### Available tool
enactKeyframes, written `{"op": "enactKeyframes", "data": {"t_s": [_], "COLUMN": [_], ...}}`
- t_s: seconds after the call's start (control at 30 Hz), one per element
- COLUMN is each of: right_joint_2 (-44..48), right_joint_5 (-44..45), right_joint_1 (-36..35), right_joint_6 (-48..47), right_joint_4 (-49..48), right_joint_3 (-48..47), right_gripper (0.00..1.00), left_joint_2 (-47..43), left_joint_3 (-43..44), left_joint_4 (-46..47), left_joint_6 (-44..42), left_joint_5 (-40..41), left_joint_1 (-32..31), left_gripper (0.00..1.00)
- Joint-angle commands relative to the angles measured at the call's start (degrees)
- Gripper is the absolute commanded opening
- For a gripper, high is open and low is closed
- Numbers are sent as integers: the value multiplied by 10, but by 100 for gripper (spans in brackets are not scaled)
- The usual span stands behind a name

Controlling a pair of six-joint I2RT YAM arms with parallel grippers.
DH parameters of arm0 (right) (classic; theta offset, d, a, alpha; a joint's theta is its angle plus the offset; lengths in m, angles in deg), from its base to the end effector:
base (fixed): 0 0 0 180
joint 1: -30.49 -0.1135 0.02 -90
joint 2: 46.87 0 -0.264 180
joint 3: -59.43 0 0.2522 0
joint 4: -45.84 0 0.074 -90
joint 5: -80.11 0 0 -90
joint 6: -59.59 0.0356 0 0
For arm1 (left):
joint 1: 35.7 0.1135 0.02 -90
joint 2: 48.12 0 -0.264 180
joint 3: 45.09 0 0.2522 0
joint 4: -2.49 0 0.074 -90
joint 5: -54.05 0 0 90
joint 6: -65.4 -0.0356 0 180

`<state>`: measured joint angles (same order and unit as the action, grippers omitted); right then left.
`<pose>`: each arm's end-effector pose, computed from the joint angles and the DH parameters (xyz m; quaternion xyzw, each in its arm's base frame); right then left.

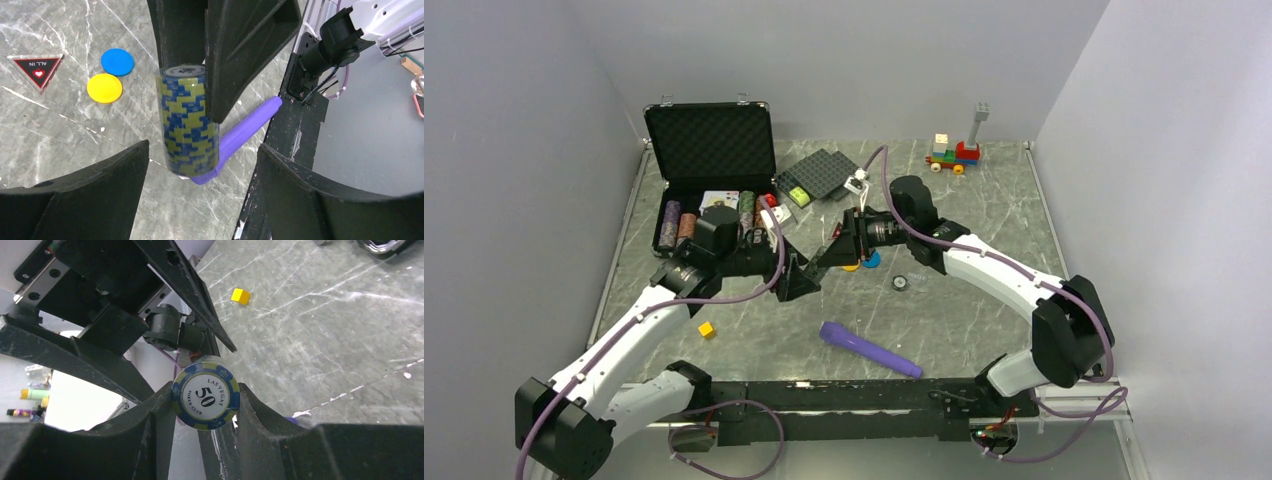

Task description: Pack up texas hold em set

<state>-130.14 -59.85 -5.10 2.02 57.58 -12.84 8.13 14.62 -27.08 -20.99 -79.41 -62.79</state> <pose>0.2492 0.2119 0.2901 -0.2546 0.7480 0.5723 0.2195 0.1800 -0.1196 0.3043 0.3522 0.7319 -0.4331 0.3908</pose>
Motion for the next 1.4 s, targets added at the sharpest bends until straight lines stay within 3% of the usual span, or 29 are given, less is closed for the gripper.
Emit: {"op": "enactKeyframes", "data": {"t_s": [0.0, 0.37, 0.9, 0.97, 1.1, 1.2, 1.3, 1.37], "right_joint_2": [-5, -17, -10, -9, -8, -8, -6, -2], "right_joint_5": [-36, -20, -8, -7, -3, 6, 17, 23], "right_joint_1": [-13, -20, -28, -27, -28, -28, -28, -28], "right_joint_6": [19, 2, 12, 12, 12, 7, -2, -4], "right_joint_4": [-77, -54, -76, -77, -77, -67, -57, -58], "right_joint_3": [-29, -44, -31, -30, -28, -29, -30, -26], "right_gripper": [0, 0, 0, 0, 0, 0, 2, 19], "left_joint_2": [7, 13, 22, 24, 27, 29, 28, 23], "left_joint_3": [10, 15, 15, 16, 16, 18, 17, 15], "left_joint_4": [-5, -17, -12, -13, -14, -15, -16, -16], "left_joint_6": [-20, -21, -14, -13, -13, -18, -21, -22], "left_joint_5": [25, 60, 65, 64, 65, 62, 59, 65], "left_joint_1": [-15, -21, -21, -21, -21, -22, -21, -22], "left_gripper": [82, 62, 60, 56, 33, 1, 0, 0]}}
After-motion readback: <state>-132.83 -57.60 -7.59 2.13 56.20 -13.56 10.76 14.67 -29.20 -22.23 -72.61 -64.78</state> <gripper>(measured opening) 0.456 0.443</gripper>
